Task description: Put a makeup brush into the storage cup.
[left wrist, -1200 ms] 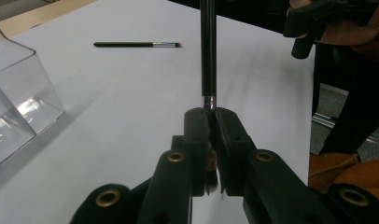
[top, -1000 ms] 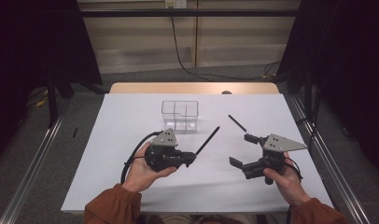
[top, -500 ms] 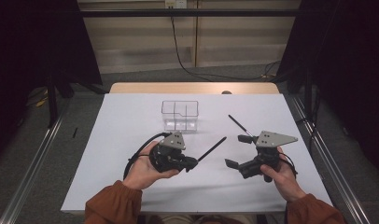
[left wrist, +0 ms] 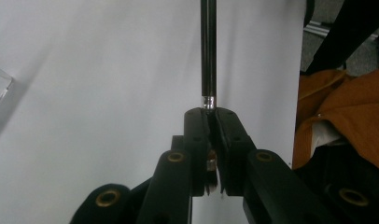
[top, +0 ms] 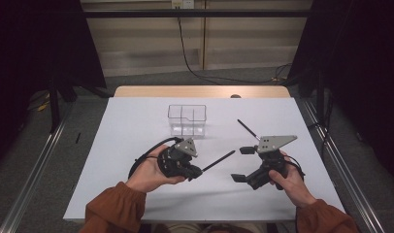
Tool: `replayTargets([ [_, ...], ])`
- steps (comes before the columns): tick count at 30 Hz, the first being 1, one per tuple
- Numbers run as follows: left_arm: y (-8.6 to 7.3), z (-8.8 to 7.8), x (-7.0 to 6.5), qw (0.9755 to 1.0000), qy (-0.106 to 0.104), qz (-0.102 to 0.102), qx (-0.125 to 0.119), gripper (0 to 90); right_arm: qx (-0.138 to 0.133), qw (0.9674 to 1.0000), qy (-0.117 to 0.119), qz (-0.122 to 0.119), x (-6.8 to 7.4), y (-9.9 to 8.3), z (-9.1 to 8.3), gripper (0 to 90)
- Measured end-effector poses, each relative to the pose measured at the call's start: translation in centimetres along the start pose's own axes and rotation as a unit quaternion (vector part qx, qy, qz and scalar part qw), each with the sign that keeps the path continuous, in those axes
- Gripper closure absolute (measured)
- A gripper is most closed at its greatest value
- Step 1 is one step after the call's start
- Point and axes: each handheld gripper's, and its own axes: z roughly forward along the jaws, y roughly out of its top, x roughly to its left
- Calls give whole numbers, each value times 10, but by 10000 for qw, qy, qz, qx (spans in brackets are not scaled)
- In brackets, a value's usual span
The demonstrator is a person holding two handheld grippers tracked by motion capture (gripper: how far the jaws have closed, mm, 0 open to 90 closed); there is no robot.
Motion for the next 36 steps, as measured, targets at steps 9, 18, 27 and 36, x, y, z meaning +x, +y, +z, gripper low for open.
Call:
replayTargets([
  [9, 3, 10, -1, 9988, -81, 112, 473, 839, 551, 9981, 264, 7, -7, 4, 7, 30],
  [18, 9, 10, -3, 9962, -60, 228, 837, 839, 1001, 9921, 666, -370, -8, 15, 14, 45],
  [27, 11, 12, -3, 9933, -106, 326, 1103, 839, 1799, 9763, 898, -797, -9, 25, 25, 91],
  [36, 13, 18, -5, 9901, -112, 410, 1339, 839, 2333, 9624, 963, -1007, -8, 35, 35, 162],
])
